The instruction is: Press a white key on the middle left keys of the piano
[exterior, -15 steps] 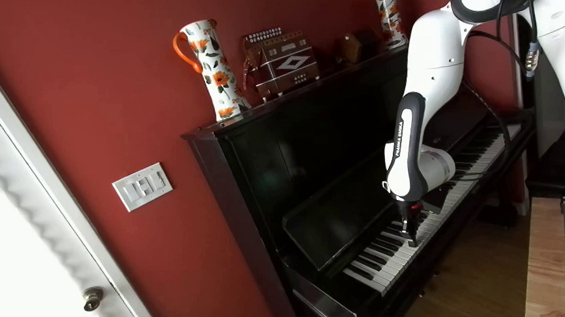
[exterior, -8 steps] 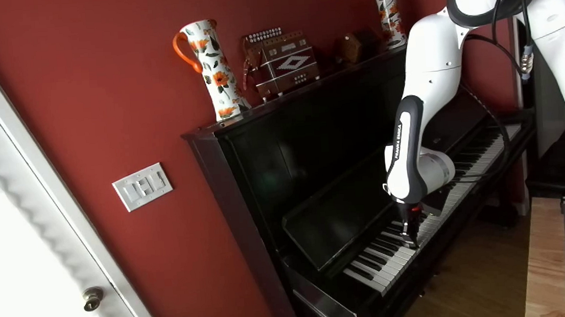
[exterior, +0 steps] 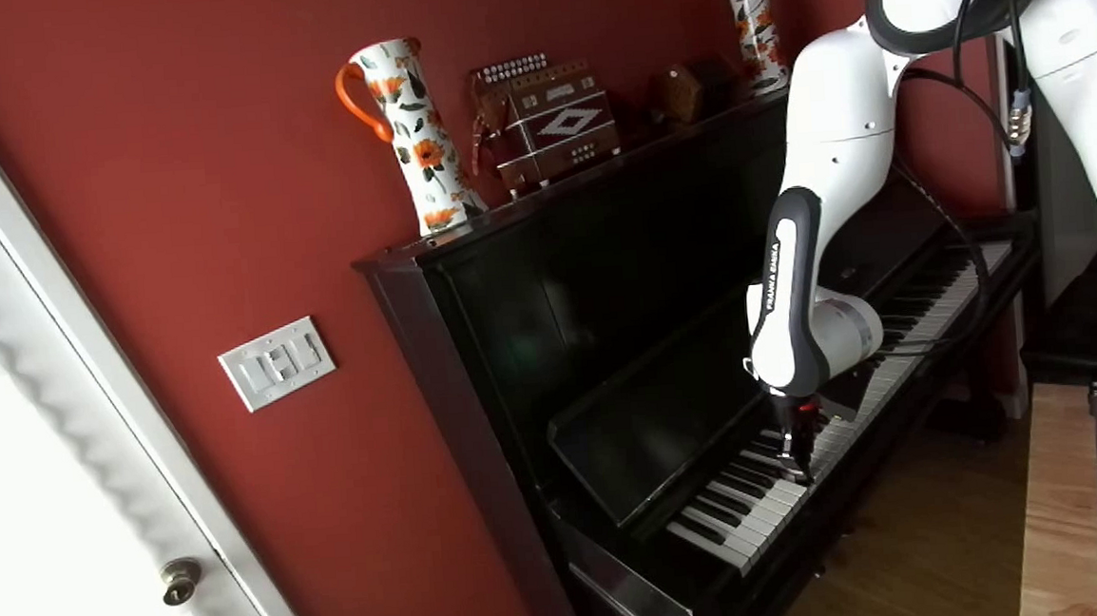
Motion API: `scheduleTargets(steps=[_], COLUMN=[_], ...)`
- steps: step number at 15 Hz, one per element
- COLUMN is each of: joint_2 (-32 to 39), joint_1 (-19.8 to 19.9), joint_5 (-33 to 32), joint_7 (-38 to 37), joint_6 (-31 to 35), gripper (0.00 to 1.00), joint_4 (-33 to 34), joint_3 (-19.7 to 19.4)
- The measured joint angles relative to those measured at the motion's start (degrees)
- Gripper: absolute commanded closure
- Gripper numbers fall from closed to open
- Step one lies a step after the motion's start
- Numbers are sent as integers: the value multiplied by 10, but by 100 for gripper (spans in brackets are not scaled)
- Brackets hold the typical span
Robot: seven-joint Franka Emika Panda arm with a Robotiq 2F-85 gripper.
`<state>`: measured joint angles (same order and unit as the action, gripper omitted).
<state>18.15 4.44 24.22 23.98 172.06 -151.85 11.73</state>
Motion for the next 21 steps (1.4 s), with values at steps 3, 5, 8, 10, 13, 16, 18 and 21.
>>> scheduleTargets(steps=[3, 5, 8, 10, 13, 16, 18, 21], joint_2=[0, -1, -6, -13, -29, -47, -60, -76], joint_1=[0, 0, -1, -1, -6, -11, -11, -11], joint_5=[0, 0, -1, -2, -4, -7, -7, -9], joint_7=[-1, -1, -1, -1, -1, -2, -2, -3], joint_6=[0, 0, 0, -1, -3, -7, -15, -23], gripper=[100, 100, 100, 100, 100, 72, 63, 41], joint_4=[0, 0, 0, -1, -2, -5, -8, -14], joint_3=[0, 0, -2, -4, -10, -17, -18, -19])
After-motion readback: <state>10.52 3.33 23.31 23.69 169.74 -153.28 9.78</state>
